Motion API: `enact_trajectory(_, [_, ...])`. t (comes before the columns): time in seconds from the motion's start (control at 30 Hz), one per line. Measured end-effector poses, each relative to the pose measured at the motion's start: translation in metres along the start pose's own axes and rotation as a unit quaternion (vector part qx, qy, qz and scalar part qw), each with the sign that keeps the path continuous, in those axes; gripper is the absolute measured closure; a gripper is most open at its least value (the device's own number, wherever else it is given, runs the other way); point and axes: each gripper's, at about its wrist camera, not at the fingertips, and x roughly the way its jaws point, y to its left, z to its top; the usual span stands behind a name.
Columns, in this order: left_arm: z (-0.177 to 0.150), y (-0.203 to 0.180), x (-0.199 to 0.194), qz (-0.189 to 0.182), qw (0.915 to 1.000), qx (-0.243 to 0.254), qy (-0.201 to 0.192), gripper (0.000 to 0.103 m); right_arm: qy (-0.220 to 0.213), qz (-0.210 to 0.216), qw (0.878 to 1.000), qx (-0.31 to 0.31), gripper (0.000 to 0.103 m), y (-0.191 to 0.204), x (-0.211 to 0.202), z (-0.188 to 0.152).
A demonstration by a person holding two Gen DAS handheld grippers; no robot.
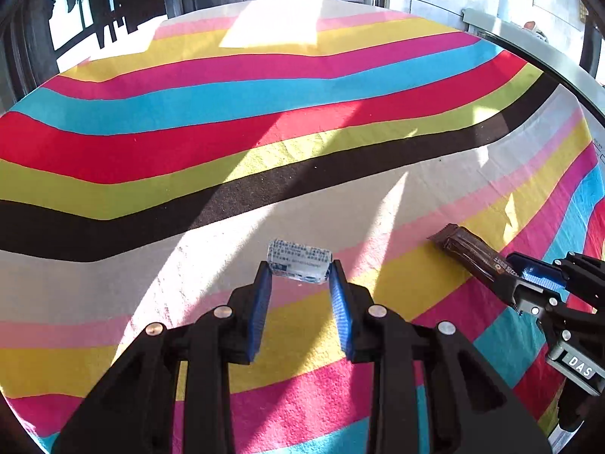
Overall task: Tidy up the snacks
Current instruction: 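Carry the chocolate bar and white packet over the white bin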
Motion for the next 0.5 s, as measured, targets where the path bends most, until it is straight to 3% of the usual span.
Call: enact_trajectory(0.5, [-0.072, -0.124, -0.057, -0.086, 0.9925, 0.082, -0.028, 0.072, -0.042, -0.079, 0.996, 0.028, 0.08, -0.035, -0.135, -0.096])
